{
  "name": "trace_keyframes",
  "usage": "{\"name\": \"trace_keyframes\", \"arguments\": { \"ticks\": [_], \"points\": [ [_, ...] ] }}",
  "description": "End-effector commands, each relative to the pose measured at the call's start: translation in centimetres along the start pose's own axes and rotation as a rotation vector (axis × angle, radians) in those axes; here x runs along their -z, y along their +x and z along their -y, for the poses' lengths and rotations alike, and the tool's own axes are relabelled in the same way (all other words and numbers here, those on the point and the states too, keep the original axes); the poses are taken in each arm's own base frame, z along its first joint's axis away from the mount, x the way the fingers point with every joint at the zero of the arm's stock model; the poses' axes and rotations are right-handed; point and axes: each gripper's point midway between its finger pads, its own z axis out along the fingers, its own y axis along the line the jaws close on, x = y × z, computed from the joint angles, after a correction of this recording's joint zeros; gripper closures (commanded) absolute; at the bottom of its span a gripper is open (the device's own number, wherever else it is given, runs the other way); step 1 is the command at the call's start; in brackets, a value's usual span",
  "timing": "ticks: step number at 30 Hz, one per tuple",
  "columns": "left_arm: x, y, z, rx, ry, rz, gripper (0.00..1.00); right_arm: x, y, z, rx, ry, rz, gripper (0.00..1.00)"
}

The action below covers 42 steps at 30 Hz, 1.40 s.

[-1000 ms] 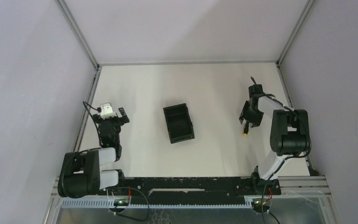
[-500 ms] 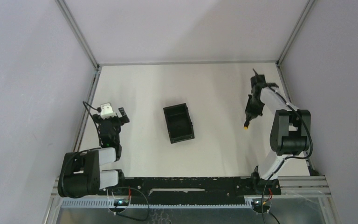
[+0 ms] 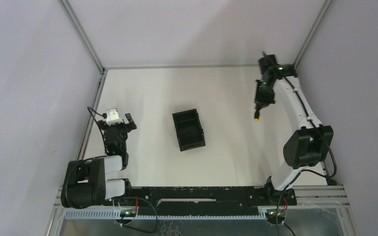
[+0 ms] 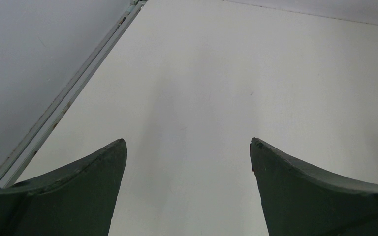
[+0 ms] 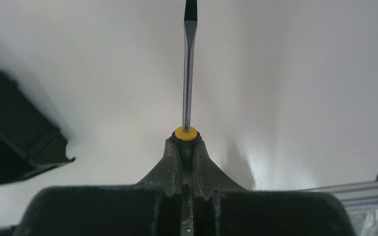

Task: Put the screwdriver in the bin

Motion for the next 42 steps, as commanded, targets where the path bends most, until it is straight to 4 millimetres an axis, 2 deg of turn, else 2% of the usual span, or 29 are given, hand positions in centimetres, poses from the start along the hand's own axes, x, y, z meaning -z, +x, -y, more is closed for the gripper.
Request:
{"name": "trace_keyframes", "arguments": {
  "ticks": [1, 3, 7, 9, 12, 16, 19, 21, 26, 33, 34, 35, 38, 42],
  "points": [
    [-0.9, -2.7, 0.3, -0.003, 0.005, 0.076, 0.0, 3.0, 2.4, -8.5, 0.176, -0.134, 0.047, 1.0],
    [-1.0, -2.7, 0.3, -0.003, 0.005, 0.076, 0.0, 3.4, 3.9, -12.7, 0.254, -0.2, 0.058, 1.0],
    [-1.0, -2.7, 0.4, -0.003, 0.006, 0.076, 0.0, 4.7, 8.5, -21.8, 0.469, -0.38, 0.032, 1.0],
    [-1.0, -2.7, 0.4, -0.003, 0.005, 0.076, 0.0, 5.2, 10.4, -24.8, 0.565, -0.425, 0.027, 1.0],
    [-1.0, -2.7, 0.4, -0.002, 0.006, 0.077, 0.0, 5.1, 11.7, -27.4, 0.685, -0.431, 0.063, 1.0],
    [-1.0, -2.7, 0.4, -0.003, 0.006, 0.076, 0.0, 3.8, 13.1, -29.5, 0.827, -0.457, 0.096, 1.0],
    [-0.9, -2.7, 0.3, -0.003, 0.005, 0.075, 0.0, 1.4, 13.9, -30.8, 0.897, -0.471, 0.12, 1.0],
    [-1.0, -2.7, 0.4, -0.002, 0.005, 0.076, 0.0, -0.6, 13.8, -31.1, 0.917, -0.451, 0.14, 1.0],
    [-0.9, -2.7, 0.4, -0.003, 0.005, 0.076, 0.0, -3.2, 13.7, -32.8, 0.929, -0.456, 0.189, 1.0],
    [-0.9, -2.7, 0.4, -0.003, 0.006, 0.075, 0.0, -6.7, 14.5, -32.6, 0.952, -0.4, 0.155, 1.0],
    [-1.0, -2.8, 0.4, -0.003, 0.006, 0.078, 0.0, -7.0, 14.6, -32.5, 0.954, -0.391, 0.15, 0.97],
    [-1.0, -2.7, 0.3, -0.003, 0.004, 0.076, 0.0, -7.2, 14.6, -32.4, 0.955, -0.384, 0.147, 0.89],
    [-1.0, -2.7, 0.4, -0.004, 0.005, 0.076, 0.0, -6.5, 14.4, -32.4, 0.948, -0.385, 0.164, 0.7],
    [-0.9, -2.7, 0.3, -0.003, 0.005, 0.076, 0.0, -4.0, 13.2, -32.5, 0.918, -0.389, 0.236, 0.6]
  ]
}}
